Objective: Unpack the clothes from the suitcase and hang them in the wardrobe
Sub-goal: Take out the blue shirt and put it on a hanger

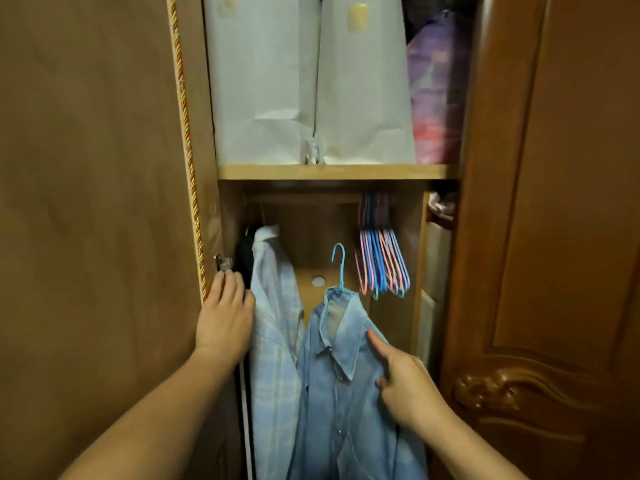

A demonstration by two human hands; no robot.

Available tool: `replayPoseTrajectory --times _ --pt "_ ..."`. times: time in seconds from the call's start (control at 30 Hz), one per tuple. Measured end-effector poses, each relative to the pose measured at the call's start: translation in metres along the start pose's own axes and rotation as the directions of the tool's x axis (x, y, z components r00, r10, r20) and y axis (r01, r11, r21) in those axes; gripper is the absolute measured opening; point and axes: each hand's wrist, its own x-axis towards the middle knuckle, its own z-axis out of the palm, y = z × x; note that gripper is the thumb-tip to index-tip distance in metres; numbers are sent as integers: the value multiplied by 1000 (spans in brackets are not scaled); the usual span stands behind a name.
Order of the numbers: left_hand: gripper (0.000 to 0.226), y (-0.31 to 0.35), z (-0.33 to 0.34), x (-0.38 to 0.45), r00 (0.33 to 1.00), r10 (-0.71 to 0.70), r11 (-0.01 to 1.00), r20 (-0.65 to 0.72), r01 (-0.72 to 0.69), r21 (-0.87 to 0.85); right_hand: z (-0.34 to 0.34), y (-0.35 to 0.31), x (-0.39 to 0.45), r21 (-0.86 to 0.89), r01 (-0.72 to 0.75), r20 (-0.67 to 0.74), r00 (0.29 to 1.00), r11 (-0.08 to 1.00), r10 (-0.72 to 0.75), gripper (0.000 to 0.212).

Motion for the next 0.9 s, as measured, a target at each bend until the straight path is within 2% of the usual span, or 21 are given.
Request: replayPoseTrajectory --times 0.1,0.27,0.4,0.47,0.6,0.7,0.8,0.9 --pt "51 -2 -1 14 999 21 999 -43 -18 51 -14 -20 56 4 46 -64 997 999 -46 81" --pt "44 -6 -8 23 996 -52 998 -77 50 -32 -25 -50 153 19 65 -103 993 998 -63 81" --pt "44 -7 0 23 996 15 998 -90 -21 -64 -23 -59 218 73 70 -133 989 995 -59 77" --pt "41 -8 4 23 993 18 996 -117 -27 -80 -21 -56 242 59 49 -115 992 997 -42 77" --pt "37 -5 7 20 987 27 998 -155 -36 -59 8 -31 252 -4 39 6 999 999 -39 74" --pt "34 -3 6 19 984 -1 999 -177 -8 -54 22 -15 239 163 93 -17 996 982 -91 76" --pt "33 -1 7 16 979 -31 997 -202 16 -74 29 -10 237 383 87 -104 993 920 -50 68" --pt "28 -1 3 15 980 -52 993 -190 31 -110 33 -20 243 458 146 -6 987 877 -161 64"
